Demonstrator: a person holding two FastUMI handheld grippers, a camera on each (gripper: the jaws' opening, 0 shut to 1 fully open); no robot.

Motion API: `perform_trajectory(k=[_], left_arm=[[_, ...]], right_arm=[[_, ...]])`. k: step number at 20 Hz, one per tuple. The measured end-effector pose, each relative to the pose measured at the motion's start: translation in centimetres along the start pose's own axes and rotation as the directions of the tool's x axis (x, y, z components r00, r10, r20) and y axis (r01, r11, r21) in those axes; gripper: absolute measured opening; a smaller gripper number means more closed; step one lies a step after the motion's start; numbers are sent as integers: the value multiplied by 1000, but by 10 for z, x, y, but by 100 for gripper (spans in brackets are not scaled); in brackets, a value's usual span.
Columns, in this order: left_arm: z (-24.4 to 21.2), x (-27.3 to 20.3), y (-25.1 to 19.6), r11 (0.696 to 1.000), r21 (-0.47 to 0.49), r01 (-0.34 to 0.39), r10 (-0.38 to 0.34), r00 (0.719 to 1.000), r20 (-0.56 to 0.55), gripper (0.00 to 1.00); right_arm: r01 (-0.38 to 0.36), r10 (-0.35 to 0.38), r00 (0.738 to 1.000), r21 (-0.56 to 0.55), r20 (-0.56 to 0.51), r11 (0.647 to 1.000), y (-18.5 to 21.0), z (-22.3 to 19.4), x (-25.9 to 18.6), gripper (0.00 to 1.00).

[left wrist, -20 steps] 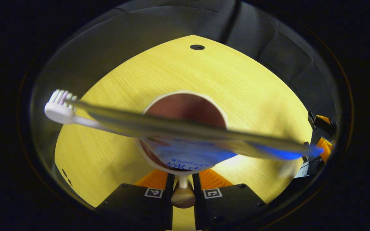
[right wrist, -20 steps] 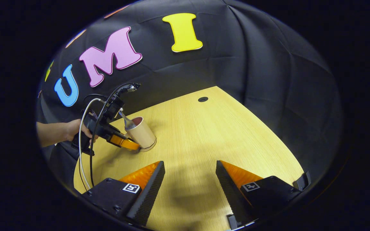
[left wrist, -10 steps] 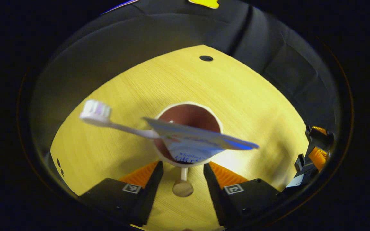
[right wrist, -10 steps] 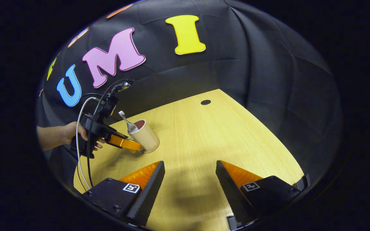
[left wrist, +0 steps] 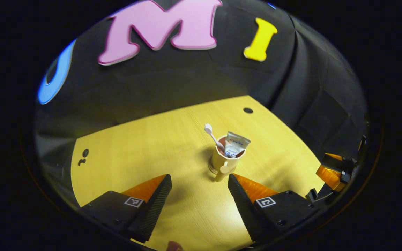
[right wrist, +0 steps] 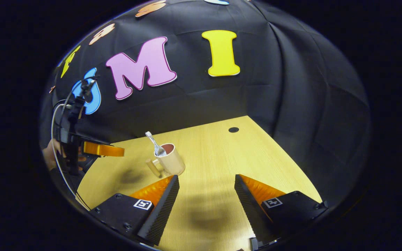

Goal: Put the toothbrush and toothpaste on the desktop into the cup, then pick up the cup and place it on the coaster on the desktop.

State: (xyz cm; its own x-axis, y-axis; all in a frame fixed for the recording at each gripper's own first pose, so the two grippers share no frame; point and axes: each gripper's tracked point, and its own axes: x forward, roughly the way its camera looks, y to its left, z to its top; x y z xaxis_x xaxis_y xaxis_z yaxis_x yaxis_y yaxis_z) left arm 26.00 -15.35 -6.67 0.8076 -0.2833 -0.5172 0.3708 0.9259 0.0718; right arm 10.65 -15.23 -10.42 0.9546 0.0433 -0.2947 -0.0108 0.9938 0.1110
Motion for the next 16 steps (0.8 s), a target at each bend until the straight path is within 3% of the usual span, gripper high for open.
perform_trajectory(k=[5,11,16], left_arm=[[-15,-110,15,990,-117,-81,109,960,259,100],[-82,-247,22,986,-137,-98,144,909,391,100],[-103,-313,16,985,-125,-120,166,860,482,100]], right_arm=[[18,-16,998,-23,69,1000,28,22,-40,98],[18,-15,988,-19,155,1000,56,36,-108,98],[60,-52,975,-30,215,998,61,31,-169,98]])
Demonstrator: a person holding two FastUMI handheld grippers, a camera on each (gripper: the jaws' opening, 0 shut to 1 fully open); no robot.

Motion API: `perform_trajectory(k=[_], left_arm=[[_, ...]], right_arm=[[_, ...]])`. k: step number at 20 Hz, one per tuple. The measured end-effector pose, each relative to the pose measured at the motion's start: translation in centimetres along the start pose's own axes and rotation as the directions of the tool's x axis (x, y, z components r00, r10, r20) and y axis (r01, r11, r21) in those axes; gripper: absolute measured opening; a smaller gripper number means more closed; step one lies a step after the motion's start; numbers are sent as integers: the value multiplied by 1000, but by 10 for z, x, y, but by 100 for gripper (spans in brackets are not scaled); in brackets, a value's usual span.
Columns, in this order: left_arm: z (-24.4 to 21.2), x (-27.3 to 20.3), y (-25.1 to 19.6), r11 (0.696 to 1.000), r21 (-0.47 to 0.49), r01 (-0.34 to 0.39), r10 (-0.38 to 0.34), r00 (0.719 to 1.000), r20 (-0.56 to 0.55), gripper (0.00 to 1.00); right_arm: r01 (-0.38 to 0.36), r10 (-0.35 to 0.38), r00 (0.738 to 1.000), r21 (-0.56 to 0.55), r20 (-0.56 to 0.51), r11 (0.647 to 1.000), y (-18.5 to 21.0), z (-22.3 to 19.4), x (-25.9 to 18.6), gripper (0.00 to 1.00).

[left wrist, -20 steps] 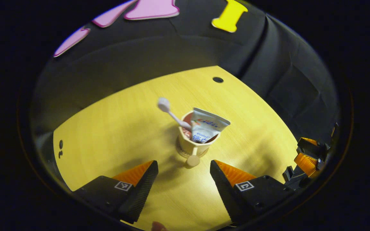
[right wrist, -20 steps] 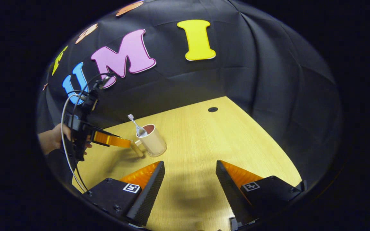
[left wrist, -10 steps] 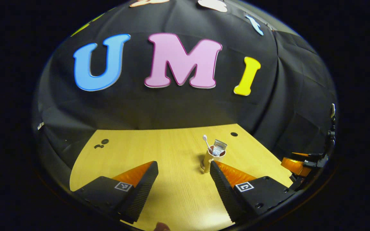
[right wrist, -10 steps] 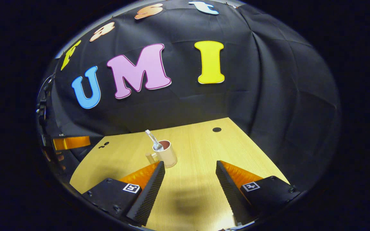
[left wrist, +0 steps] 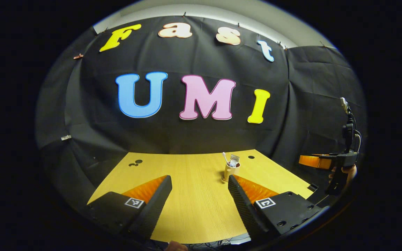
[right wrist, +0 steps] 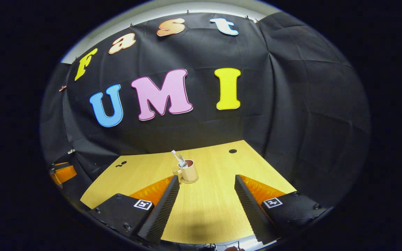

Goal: Put the toothbrush and toothpaste on the desktop into the cup, then pick up the cup and place it on the coaster on the desktop.

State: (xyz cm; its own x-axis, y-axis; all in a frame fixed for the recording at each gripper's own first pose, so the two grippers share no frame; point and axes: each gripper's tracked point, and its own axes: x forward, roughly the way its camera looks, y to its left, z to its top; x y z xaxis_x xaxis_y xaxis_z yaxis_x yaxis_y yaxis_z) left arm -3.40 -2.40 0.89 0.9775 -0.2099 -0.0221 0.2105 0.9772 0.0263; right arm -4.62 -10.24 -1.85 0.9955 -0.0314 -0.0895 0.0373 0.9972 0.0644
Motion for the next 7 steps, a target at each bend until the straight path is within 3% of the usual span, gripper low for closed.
perform_trajectory(k=[7], left_arm=[[-4,-47,3,999,-48,-14,16,999,40,100]], right_arm=[[23,-24,999,21,33,1000,14,-10,-47,98]])
